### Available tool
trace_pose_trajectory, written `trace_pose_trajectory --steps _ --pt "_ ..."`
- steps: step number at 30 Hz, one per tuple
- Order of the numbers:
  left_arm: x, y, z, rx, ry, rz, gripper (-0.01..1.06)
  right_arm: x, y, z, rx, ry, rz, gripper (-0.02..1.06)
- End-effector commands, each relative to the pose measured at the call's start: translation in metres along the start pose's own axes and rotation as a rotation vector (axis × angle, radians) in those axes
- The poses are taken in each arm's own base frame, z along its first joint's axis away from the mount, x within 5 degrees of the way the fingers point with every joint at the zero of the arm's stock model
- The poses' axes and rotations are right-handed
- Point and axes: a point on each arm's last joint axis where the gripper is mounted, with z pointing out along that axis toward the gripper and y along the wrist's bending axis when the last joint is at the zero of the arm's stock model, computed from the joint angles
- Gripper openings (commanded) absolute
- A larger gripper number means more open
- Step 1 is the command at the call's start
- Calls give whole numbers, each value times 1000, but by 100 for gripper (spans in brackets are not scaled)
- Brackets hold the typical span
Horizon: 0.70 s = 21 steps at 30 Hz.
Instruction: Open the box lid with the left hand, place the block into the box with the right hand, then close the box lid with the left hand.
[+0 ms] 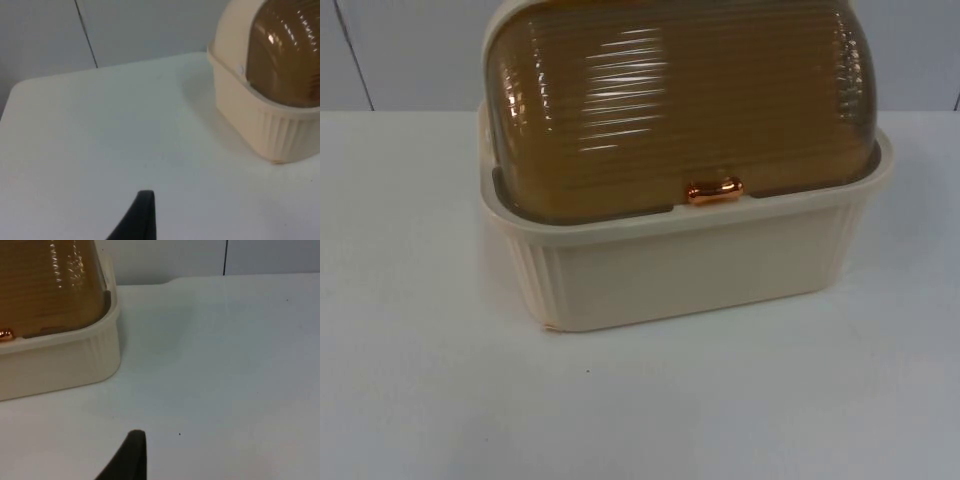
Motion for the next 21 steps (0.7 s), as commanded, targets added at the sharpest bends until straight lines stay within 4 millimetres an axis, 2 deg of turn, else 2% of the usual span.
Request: trace_pose_trajectory --steps 1,8,12,21 --pt "3 1 -2 -11 29 15 105 0 0 -2 1 -3 -4 105" --pt "14 1 10 -7 81 -6 105 3 0 -1 4 33 -3 105" --pt "16 1 12 -8 91 -14 105 10 -1 7 5 72 -1 105" --pt "16 3 12 -28 93 -41 105 11 -1 13 2 47 4 105"
